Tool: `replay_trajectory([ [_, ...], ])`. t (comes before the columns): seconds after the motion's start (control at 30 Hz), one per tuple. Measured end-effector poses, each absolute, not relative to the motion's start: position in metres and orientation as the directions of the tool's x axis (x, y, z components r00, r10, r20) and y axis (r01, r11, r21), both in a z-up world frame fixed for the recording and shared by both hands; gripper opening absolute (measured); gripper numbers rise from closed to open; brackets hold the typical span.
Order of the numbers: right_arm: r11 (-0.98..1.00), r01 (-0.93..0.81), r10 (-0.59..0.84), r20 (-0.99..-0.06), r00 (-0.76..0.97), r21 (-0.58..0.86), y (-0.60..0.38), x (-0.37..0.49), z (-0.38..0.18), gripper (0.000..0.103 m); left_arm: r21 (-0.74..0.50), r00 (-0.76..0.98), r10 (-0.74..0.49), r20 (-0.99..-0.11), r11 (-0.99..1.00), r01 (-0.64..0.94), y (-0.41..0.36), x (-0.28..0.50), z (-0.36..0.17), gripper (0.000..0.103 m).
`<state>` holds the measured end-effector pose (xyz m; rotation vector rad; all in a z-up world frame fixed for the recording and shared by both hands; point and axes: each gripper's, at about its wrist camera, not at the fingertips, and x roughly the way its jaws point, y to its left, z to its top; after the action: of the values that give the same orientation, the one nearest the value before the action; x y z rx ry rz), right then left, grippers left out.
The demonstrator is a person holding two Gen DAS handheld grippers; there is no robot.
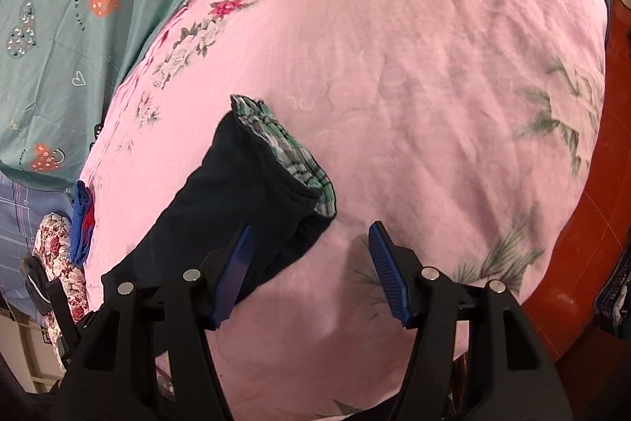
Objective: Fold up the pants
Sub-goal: 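Lower the folded sweatpants onto the sheet and open both grippers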
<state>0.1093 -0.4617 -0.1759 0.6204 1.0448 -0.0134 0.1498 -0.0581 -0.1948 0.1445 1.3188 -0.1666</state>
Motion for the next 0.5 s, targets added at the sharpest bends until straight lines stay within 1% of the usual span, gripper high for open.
replay_trajectory([
  [0.13, 0.850, 0.261, 0.242, -0.780, 0.578, 0.458, -0.459, 0.119, -0.165, 0.062, 0.002, 0.229, -0.041, -0.973, 0.982, 0.187, -0.056, 0.154, -0.198, 0.101],
  [0.17, 0.858, 0.253, 0.235, -0.779, 0.582, 0.447, -0.459, 0.123, -0.165, 0.060, 0.002, 0.227, -0.041, -0.973, 0.983, 0.185, -0.056, 0.154, -0.198, 0.101],
  [0.23, 0.879, 0.224, 0.230, -0.786, 0.574, 0.421, -0.456, 0.132, -0.168, 0.052, -0.001, 0.225, -0.042, -0.974, 0.984, 0.180, -0.055, 0.155, -0.199, 0.101],
  [0.27, 0.892, 0.203, 0.235, -0.799, 0.553, 0.403, -0.453, 0.138, -0.171, 0.037, -0.003, 0.223, -0.043, -0.974, 0.984, 0.178, -0.055, 0.156, -0.200, 0.101],
  [0.3, 0.901, 0.185, 0.243, -0.810, 0.533, 0.392, -0.449, 0.143, -0.173, 0.017, -0.004, 0.222, -0.044, -0.974, 0.984, 0.176, -0.055, 0.157, -0.200, 0.101],
  [0.37, 0.917, 0.157, 0.235, -0.814, 0.531, 0.367, -0.446, 0.143, -0.168, 0.011, -0.005, 0.220, -0.044, -0.974, 0.984, 0.177, -0.051, 0.159, -0.198, 0.101],
  [0.43, 0.886, 0.143, 0.290, -0.767, 0.573, 0.441, -0.451, 0.133, -0.157, 0.010, -0.005, 0.223, -0.046, -0.974, 0.984, 0.178, -0.051, 0.159, -0.198, 0.101],
  [0.5, 0.864, 0.177, 0.301, -0.765, 0.570, 0.472, -0.455, 0.126, -0.160, 0.010, -0.006, 0.228, -0.047, -0.972, 0.984, 0.177, -0.050, 0.159, -0.198, 0.101],
])
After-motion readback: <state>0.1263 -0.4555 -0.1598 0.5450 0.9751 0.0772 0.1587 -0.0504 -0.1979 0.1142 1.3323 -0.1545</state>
